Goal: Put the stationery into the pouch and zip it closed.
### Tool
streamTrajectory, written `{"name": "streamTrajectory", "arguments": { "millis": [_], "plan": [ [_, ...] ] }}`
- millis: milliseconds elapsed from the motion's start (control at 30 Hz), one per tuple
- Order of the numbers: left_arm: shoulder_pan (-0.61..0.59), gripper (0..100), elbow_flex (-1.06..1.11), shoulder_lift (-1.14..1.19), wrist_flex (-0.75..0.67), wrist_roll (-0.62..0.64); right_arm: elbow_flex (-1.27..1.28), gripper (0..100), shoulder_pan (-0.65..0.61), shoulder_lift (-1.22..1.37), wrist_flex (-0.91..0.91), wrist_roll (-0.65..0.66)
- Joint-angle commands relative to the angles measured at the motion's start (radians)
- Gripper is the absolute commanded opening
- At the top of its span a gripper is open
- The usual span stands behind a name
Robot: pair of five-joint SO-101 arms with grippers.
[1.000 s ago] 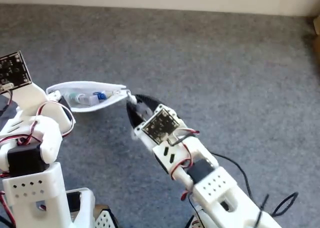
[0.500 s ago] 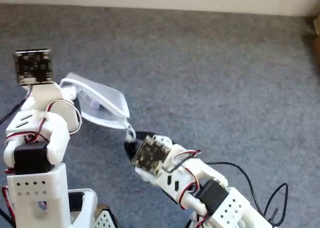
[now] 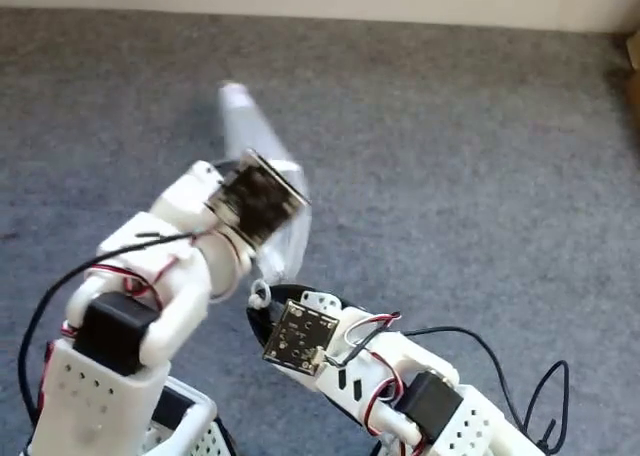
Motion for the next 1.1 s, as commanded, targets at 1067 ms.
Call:
{"name": "streamTrajectory", "arguments": {
  "millis": [1067],
  "plan": [
    [-0.018,22,-0.116,-0.019,0.321,-0.193,-0.188,0.4,0.39,-0.024,-0.002,-0.112]
  ]
}}
